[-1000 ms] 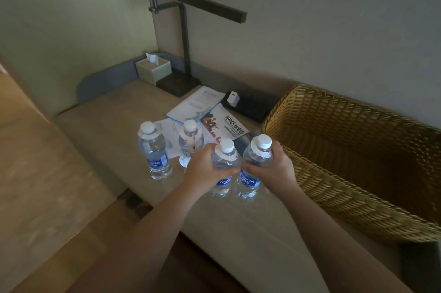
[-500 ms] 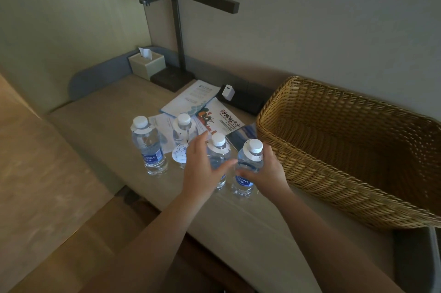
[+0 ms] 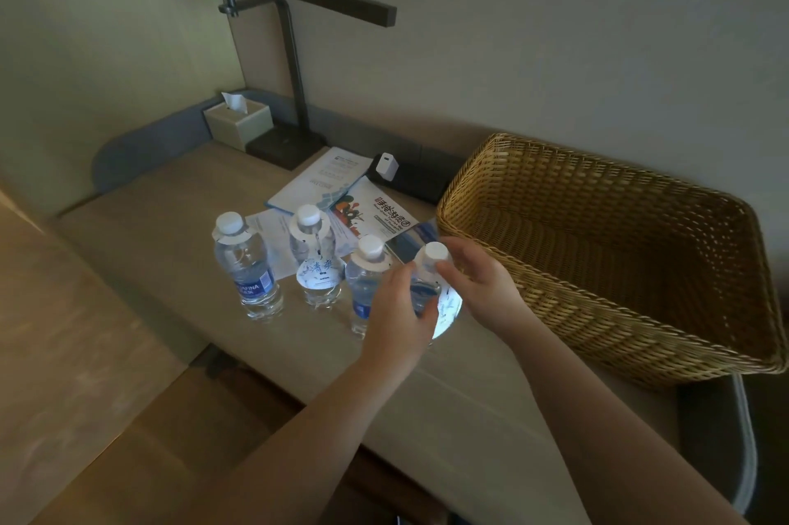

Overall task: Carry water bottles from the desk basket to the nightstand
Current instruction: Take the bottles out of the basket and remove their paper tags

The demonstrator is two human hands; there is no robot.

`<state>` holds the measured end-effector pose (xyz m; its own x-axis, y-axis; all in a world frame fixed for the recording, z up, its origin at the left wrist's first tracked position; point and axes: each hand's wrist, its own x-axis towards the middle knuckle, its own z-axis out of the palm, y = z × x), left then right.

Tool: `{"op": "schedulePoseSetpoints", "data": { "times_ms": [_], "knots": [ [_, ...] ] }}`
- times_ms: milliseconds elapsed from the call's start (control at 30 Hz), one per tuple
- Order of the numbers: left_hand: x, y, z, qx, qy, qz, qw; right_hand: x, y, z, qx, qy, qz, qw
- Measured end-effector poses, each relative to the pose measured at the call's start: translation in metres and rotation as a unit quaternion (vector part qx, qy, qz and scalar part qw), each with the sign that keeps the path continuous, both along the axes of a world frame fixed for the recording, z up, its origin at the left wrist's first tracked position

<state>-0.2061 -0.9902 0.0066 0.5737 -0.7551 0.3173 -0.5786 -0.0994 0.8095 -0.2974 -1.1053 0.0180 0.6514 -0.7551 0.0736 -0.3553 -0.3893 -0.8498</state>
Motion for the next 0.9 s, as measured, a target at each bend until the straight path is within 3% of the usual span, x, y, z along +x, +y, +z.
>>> {"op": "schedulePoseSetpoints", "data": {
  "times_ms": [167, 633, 900],
  "knots": [
    [0.004, -0.006, -0.006, 0.001, 0.099, 0.007, 0.995, 0.000, 0.002, 0.000, 0.001, -0.010, -0.018, 1.000],
    [-0.043, -0.027, -0.026, 0.018, 0.094, -0.119, 0.988, -0.095, 0.010, -0.007, 0.031, -0.028, -0.117, 0.992],
    [-0.045, -0.032, -0.025, 0.034, 0.132, -0.145, 0.980, -0.095, 0.014, -0.005, 0.011, -0.036, -0.136, 0.990]
  ]
}}
